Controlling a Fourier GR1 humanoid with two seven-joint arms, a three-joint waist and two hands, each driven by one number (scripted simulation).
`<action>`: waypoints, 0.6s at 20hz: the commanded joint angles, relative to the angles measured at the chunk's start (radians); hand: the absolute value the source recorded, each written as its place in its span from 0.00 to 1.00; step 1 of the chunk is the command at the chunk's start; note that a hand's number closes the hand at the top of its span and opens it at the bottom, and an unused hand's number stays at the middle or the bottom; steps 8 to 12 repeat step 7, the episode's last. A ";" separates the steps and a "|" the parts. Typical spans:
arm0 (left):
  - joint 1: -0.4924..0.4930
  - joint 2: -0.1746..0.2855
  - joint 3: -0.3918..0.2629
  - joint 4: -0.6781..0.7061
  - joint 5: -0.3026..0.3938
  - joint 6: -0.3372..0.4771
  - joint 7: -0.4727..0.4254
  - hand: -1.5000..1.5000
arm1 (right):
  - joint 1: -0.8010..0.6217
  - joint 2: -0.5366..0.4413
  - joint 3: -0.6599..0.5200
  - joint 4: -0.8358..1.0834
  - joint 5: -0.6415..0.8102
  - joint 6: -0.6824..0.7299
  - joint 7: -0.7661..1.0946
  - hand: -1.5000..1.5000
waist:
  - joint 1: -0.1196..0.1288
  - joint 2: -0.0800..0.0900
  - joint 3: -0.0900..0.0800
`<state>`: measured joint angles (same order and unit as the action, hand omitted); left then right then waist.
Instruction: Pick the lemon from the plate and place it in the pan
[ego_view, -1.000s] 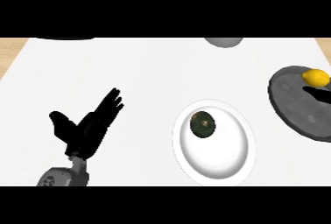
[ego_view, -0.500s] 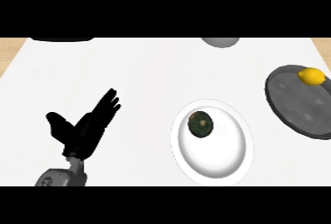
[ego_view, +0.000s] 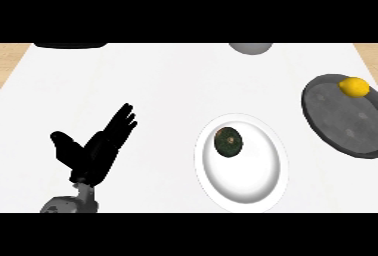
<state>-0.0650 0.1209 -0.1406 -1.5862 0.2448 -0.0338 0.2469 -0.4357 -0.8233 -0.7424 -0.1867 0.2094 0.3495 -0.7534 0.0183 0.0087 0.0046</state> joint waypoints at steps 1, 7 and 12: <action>0.005 -0.024 -0.017 -0.021 -0.018 0.017 0.017 0.50 | 0.063 0.004 0.019 -0.010 -0.006 0.055 -0.075 0.00 | -0.005 -0.003 -0.001; 0.002 0.002 0.038 0.035 0.017 -0.044 -0.024 0.50 | 0.110 0.019 0.041 -0.029 -0.023 0.088 -0.110 0.00 | -0.012 -0.005 -0.002; 0.002 0.002 0.038 0.035 0.017 -0.044 -0.024 0.50 | 0.110 0.019 0.041 -0.029 -0.023 0.088 -0.110 0.00 | -0.012 -0.005 -0.002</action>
